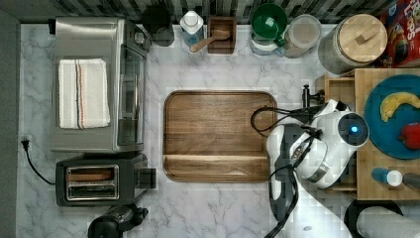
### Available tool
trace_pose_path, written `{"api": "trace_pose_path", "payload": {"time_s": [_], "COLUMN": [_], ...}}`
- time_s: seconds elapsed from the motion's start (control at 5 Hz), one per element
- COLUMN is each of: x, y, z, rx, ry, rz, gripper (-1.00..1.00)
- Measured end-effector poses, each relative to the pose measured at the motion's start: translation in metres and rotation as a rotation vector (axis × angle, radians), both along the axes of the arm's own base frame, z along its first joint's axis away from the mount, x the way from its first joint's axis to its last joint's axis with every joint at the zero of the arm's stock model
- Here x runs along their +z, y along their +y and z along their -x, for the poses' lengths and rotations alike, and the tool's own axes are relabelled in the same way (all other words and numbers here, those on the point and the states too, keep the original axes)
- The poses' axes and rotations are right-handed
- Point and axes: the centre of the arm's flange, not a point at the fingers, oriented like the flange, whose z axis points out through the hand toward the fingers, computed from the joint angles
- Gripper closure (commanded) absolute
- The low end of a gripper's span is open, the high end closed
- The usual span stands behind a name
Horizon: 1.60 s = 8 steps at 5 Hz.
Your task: Close the drawer.
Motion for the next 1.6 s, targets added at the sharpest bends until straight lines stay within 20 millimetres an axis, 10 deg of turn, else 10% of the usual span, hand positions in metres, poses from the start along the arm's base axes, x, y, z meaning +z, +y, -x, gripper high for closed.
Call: {"api": "trace_pose_path", "payload": {"time_s": [0.6, 1.6], "x": [0.001, 0.001], "y": [-0.084, -0.087], "z": [-0.004, -0.008], "rx": [-0.025, -0.011], "ry": [0.005, 0.020], "rz": [-0.017, -0.032], "gripper": [1.00, 1.00]}}
